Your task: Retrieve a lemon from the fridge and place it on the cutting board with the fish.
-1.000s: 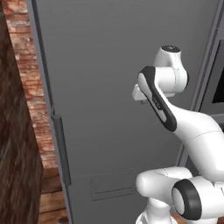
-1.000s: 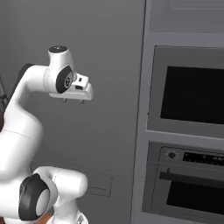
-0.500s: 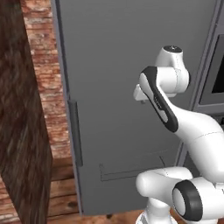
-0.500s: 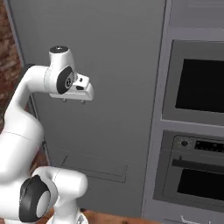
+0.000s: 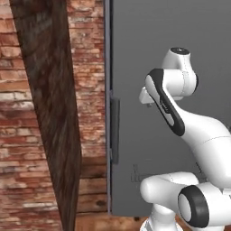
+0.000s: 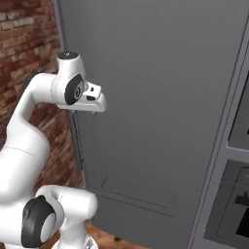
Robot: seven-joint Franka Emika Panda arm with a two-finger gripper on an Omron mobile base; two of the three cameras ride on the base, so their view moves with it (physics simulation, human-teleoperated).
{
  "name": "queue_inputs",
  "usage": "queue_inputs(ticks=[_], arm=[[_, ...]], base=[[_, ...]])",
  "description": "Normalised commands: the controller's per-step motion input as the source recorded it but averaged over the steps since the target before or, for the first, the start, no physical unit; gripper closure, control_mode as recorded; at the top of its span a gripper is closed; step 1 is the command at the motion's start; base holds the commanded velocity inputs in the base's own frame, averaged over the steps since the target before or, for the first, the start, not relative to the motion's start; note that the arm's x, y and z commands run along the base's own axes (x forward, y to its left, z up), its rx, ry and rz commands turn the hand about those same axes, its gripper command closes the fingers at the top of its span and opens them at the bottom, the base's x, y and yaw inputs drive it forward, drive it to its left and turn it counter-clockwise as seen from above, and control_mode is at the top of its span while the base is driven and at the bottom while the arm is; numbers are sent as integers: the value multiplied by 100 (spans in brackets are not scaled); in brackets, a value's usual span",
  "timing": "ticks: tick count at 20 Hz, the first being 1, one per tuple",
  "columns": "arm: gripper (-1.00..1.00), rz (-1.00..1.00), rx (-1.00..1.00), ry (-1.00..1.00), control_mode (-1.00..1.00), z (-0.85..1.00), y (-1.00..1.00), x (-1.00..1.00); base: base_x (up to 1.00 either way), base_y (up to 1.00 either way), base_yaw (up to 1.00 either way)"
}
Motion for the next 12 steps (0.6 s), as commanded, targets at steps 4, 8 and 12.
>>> queue_inputs(ticks=[4,8,12], arm=[[-100,0,0,0,100,0,0,0],[-100,0,0,0,100,0,0,0],[-100,0,0,0,100,0,0,0]], base=[[-29,62,19],[-43,54,4],[-34,39,-2]])
